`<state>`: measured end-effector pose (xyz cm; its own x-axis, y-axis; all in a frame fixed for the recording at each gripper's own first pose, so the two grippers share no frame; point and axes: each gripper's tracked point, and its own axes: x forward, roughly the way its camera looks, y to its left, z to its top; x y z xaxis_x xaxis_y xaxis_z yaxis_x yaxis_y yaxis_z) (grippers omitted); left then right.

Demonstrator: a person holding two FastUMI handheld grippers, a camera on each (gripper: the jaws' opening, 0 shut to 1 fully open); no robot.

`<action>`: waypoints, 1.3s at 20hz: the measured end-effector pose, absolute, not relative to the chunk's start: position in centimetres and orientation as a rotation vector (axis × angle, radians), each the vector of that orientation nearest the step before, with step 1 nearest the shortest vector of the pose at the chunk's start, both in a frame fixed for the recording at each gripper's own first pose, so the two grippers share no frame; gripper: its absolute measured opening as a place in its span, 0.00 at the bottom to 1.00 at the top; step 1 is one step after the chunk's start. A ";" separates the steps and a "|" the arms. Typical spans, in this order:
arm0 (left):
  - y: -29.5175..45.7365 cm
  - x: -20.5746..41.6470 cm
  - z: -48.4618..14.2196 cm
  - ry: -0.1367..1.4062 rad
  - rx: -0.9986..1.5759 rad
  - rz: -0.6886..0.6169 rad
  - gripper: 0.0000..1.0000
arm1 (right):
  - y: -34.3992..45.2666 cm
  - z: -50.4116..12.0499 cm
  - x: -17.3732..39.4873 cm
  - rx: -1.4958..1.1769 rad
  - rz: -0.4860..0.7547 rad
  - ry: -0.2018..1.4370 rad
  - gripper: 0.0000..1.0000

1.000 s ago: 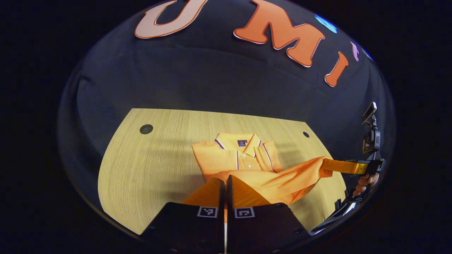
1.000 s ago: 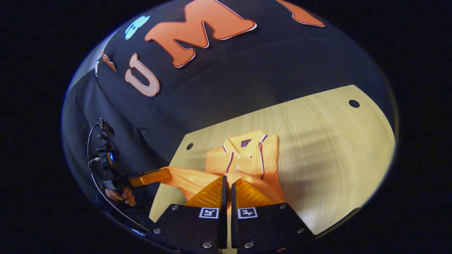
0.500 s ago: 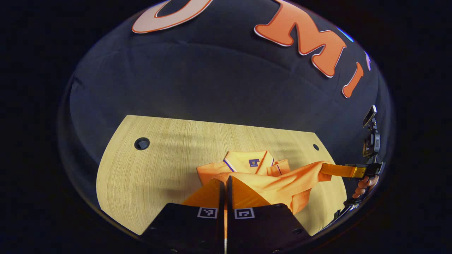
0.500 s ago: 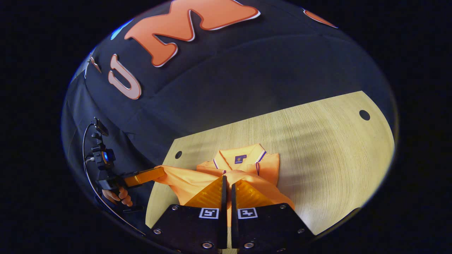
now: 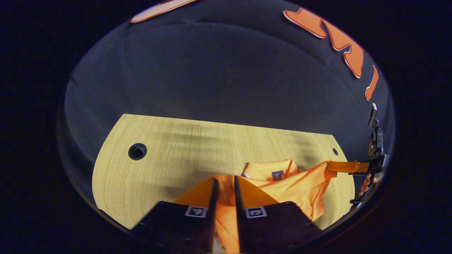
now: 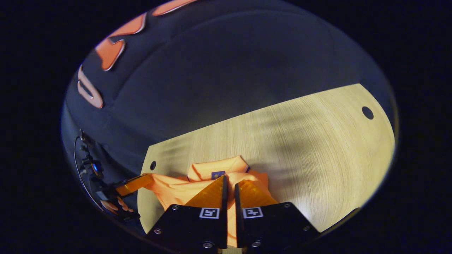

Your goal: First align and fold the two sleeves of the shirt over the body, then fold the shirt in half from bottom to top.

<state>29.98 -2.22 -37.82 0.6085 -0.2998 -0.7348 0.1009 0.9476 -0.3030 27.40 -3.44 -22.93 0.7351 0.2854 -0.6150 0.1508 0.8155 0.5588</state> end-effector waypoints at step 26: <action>-2.8 17.5 -9.0 0.352 -0.127 -0.216 0.98 | -5.7 1.3 8.3 0.218 0.077 0.143 0.98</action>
<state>17.51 -2.78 -8.97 0.9161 -0.2311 -0.3276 0.1872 0.9692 -0.1601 8.28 -5.74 1.30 0.9868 0.0920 -0.1330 -0.0609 0.9734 0.2211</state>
